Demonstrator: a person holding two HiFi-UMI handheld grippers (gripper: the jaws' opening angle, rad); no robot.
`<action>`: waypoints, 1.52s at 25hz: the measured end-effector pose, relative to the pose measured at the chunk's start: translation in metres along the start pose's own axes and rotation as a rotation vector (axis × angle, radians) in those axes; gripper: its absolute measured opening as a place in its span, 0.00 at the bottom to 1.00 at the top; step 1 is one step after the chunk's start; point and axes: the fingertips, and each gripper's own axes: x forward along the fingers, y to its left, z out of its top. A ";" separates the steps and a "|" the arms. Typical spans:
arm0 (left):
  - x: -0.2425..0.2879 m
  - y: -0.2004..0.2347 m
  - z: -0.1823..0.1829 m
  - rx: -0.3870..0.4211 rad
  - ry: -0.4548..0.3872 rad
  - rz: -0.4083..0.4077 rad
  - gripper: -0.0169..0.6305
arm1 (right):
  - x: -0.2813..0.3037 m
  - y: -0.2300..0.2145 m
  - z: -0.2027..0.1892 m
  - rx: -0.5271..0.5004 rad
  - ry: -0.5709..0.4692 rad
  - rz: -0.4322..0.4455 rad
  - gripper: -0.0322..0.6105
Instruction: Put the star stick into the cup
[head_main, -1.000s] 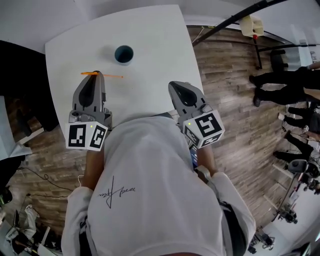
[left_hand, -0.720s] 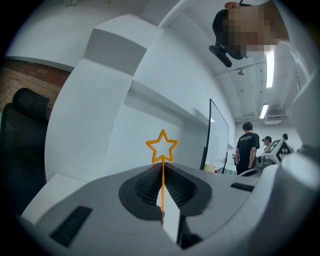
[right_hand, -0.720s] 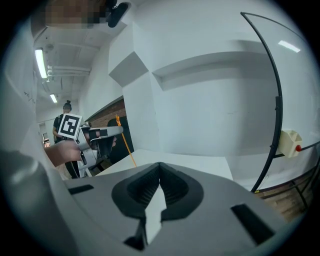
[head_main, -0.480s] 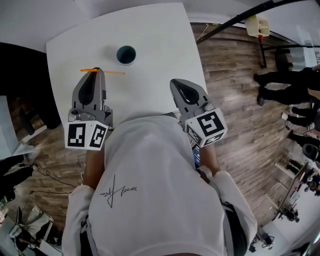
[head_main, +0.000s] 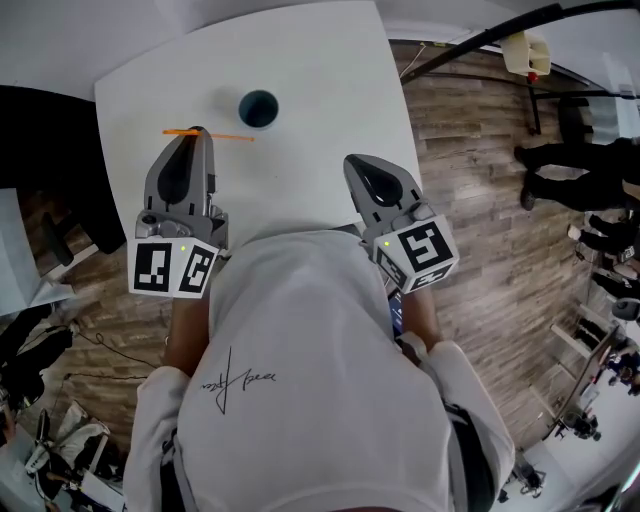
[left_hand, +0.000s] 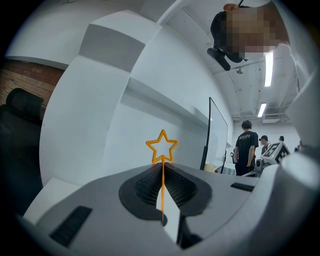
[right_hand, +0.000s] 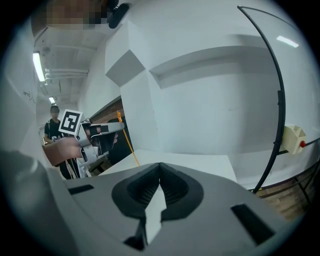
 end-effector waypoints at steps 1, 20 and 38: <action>0.002 0.001 0.001 -0.001 0.001 0.000 0.06 | 0.002 0.000 0.000 0.002 0.000 0.001 0.06; 0.033 0.011 0.002 -0.005 0.013 -0.009 0.06 | 0.017 -0.010 -0.006 0.040 0.031 0.000 0.06; 0.050 0.024 -0.008 0.000 0.044 0.014 0.06 | 0.030 -0.013 -0.017 0.091 0.066 0.022 0.06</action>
